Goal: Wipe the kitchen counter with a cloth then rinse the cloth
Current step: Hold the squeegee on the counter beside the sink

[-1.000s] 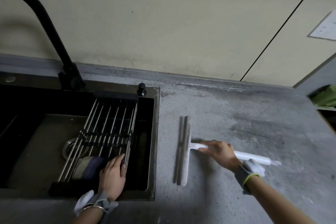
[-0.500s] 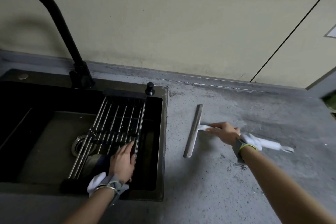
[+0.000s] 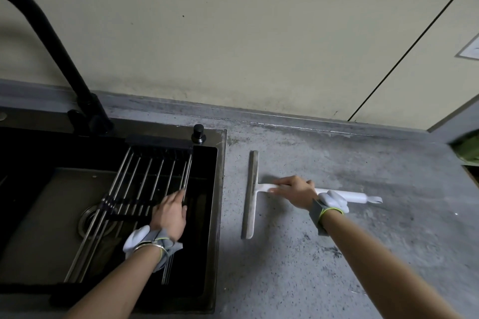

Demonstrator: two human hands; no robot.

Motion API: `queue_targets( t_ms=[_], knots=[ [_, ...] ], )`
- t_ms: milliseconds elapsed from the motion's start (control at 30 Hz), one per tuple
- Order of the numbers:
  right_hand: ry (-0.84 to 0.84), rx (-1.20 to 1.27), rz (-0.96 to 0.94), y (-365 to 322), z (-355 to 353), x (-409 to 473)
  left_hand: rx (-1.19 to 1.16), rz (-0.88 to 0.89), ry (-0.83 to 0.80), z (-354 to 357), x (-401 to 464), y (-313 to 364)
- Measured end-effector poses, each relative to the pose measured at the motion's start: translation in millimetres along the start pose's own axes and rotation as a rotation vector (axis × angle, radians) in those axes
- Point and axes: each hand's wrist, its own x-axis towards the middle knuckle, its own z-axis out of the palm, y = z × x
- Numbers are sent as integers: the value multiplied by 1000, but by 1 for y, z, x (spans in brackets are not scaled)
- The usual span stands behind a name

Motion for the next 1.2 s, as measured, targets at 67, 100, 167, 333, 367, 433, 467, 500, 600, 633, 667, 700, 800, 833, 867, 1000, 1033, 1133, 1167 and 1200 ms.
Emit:
queue_targets(
  t_ms=[67, 100, 167, 333, 367, 433, 467, 500, 600, 633, 667, 700, 800, 833, 867, 1000, 1033, 1133, 1167, 1200],
  knots=[
    [-17, 6, -9, -1, 0, 5, 27, -10, -11, -2, 7, 5],
    [-22, 6, -13, -1, -1, 7, 42, -14, -21, -2, 10, 7],
    [-22, 0, -26, 0, -1, 10, 65, -14, -39, -1, 15, 9],
    [-37, 0, -72, -7, 2, 17, 110, -35, -9, -6, 24, 15],
    [-42, 5, -77, -9, 3, 19, 132, -42, -13, -8, 24, 16],
    [-44, 7, -91, -12, 6, 22, 178, -47, -40, -13, 27, 20],
    [-42, 8, -98, -13, 7, 23, 194, -52, -57, -14, 28, 22],
    [-41, 8, -106, -13, 7, 24, 204, -62, -70, -16, 30, 24],
    [-39, 7, -131, -15, 7, 28, 239, -101, -106, -20, 35, 31],
    [-35, 3, -140, -18, 9, 28, 261, -106, -120, -22, 36, 32],
    [-32, -4, -145, -20, 10, 29, 284, -115, -134, -22, 37, 34],
    [-29, -17, -151, -24, 12, 29, 303, -129, -148, -23, 37, 35],
    [-6, -41, -174, -34, 19, 33, 362, -166, -182, -22, 40, 43],
    [1, -32, -185, -36, 22, 34, 384, -171, -187, -21, 41, 45],
    [1, -17, -200, -37, 23, 34, 406, -176, -197, -20, 41, 47],
    [-1, 130, -240, -24, 12, 34, 430, -173, -212, -19, 45, 49],
    [9, 176, -228, -14, 5, 35, 417, -167, -215, -20, 45, 48],
    [61, 226, -123, 25, -22, 39, 353, -144, -216, -23, 44, 41],
    [85, 214, -72, 39, -31, 41, 333, -136, -208, -23, 43, 39],
    [106, 190, -22, 51, -38, 43, 318, -128, -194, -25, 42, 37]
  ],
)
